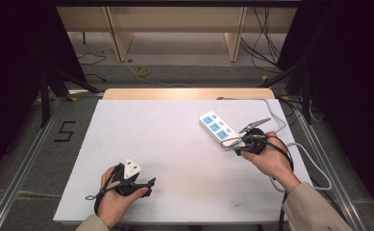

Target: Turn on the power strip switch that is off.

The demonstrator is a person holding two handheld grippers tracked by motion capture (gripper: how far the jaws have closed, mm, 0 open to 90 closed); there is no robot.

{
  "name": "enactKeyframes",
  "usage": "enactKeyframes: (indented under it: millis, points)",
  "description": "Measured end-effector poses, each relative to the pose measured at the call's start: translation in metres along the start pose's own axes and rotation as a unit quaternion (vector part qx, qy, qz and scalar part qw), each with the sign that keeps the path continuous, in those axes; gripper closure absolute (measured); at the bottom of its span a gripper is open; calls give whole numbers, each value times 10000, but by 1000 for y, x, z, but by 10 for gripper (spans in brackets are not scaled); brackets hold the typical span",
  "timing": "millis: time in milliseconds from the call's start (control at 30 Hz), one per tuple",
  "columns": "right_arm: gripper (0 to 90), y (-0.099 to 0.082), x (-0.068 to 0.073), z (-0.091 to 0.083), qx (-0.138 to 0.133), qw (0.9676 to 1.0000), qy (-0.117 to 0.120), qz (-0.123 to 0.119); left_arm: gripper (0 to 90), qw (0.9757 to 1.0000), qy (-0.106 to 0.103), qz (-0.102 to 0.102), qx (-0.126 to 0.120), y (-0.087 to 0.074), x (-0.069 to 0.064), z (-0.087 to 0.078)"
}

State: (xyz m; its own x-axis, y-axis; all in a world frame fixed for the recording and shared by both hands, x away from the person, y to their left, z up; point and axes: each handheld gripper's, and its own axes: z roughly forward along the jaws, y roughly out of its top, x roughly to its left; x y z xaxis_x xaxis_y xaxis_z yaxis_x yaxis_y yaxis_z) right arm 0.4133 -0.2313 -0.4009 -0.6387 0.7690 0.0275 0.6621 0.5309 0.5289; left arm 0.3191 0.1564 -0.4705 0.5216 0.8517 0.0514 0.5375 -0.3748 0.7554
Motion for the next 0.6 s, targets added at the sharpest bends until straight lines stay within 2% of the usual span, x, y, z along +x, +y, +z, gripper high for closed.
enactKeyframes:
  millis: [600]
  points:
    - [900,15,-9,7,100,9999,-56,28,206,10000,-16,6,13,0,-1,0]
